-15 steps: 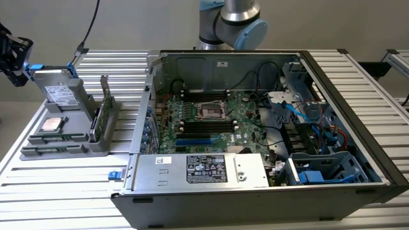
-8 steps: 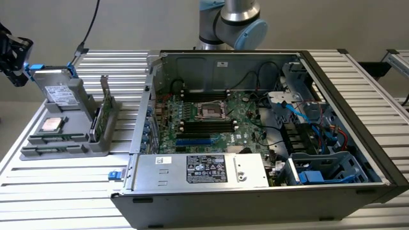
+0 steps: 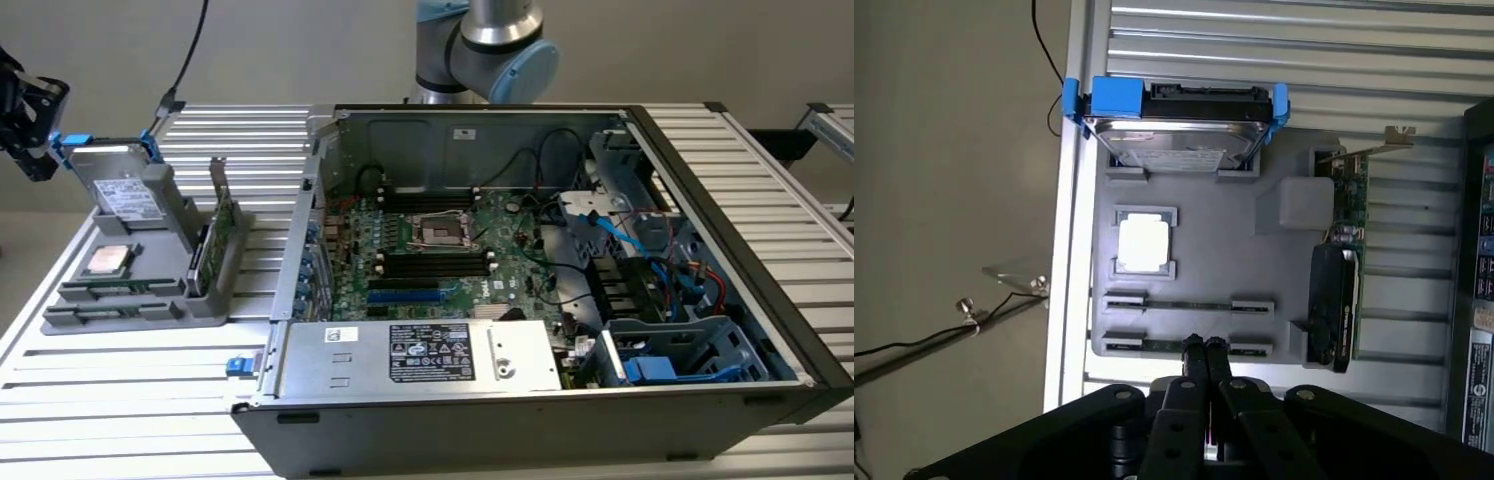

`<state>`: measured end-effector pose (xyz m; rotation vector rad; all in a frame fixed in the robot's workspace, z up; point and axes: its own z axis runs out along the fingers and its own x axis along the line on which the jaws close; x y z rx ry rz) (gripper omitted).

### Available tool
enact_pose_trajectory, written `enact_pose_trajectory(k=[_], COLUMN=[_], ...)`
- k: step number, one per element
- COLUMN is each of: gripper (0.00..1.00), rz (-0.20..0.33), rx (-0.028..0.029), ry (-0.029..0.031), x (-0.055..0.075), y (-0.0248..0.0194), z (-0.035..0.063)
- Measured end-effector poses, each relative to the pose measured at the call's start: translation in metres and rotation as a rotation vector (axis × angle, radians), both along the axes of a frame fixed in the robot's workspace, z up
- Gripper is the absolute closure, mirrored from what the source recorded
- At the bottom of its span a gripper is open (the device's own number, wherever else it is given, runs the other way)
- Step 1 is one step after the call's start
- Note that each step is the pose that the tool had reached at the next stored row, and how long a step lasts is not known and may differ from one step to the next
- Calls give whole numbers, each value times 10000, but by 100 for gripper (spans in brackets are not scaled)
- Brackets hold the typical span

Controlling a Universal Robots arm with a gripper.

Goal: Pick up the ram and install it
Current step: 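Pick up the ram and move it above insertion slot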

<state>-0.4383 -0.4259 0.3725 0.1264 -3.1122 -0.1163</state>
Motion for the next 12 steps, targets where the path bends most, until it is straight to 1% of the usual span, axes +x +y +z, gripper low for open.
enact_pose_trajectory(k=[12], gripper=[90], rz=[2144], rx=[0], ry=[0], x=[0], y=[0], z=[-1])
